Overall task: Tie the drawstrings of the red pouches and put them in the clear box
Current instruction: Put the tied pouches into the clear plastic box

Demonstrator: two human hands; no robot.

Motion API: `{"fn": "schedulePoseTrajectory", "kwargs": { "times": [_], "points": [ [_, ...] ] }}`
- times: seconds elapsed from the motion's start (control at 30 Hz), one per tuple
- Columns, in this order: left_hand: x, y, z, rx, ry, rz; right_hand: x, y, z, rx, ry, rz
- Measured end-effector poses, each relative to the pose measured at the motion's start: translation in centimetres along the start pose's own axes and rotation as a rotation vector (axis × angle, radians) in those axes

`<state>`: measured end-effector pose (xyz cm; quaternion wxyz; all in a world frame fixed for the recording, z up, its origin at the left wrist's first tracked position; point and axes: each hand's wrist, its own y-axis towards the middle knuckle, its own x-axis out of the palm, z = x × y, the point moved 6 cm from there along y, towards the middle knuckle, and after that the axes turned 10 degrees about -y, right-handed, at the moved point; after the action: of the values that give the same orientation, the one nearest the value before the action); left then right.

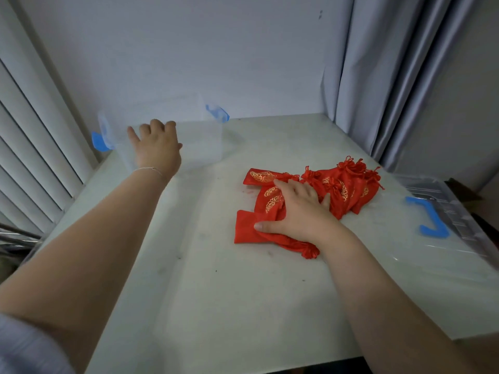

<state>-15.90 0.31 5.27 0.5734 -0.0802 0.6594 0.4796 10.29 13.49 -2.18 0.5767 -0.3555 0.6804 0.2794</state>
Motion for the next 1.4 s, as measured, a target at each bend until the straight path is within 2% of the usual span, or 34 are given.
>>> {"fn": "schedulePoseTrajectory", "kwargs": {
  "times": [0.1, 0.27, 0.4, 0.53, 0.67, 0.87, 0.97, 1.07, 1.13, 1.17, 1.3, 1.4],
  "points": [
    [-0.4, 0.2, -0.4, 0.070, -0.111, -0.015, 0.3, -0.2, 0.2, 0.032, -0.037, -0.185],
    [-1.8, -1.5, 1.2, 0.197, -0.173, 0.041, 0.1, 0.2, -0.1, 0.050, -0.177, -0.323],
    [-2.9, -3.1, 3.8, 0.292, -0.230, 0.039, 0.0, 1.1, -0.5, 0.045, -0.238, -0.383],
    [-3.6, -4.7, 5.2, 0.340, -0.289, 0.029, 0.0, 2.2, -0.5, 0.025, -0.207, -0.361],
    [-4.2, -5.5, 5.0, 0.362, -0.342, 0.019, -0.8, 2.0, -0.4, -0.039, -0.019, -0.261],
    [-4.6, -6.1, 4.5, 0.383, -0.446, -0.016, -8.3, 3.1, -1.5, -0.277, 0.707, -0.251],
    [-4.9, -6.4, 4.4, 0.404, -0.470, -0.016, -14.3, 5.2, -4.3, -0.370, 0.828, -0.106],
    [-5.3, -6.8, 4.2, 0.420, -0.484, -0.003, -17.4, 8.0, -7.6, -0.343, 0.942, 0.078],
    [-5.4, -7.0, 4.0, 0.422, -0.498, -0.003, -16.7, 9.7, -9.2, -0.271, 0.892, 0.177],
    [-5.4, -7.0, 3.9, 0.419, -0.502, 0.000, -15.8, 10.4, -10.1, -0.243, 0.789, 0.185],
    [-5.6, -6.8, 3.9, 0.380, -0.545, 0.003, -10.1, 12.4, -11.4, -0.171, 0.263, 0.001],
    [-5.5, -6.3, 3.6, 0.279, -0.565, -0.005, -8.4, 12.3, -12.1, -0.239, 0.261, -0.063]
  ]
}}
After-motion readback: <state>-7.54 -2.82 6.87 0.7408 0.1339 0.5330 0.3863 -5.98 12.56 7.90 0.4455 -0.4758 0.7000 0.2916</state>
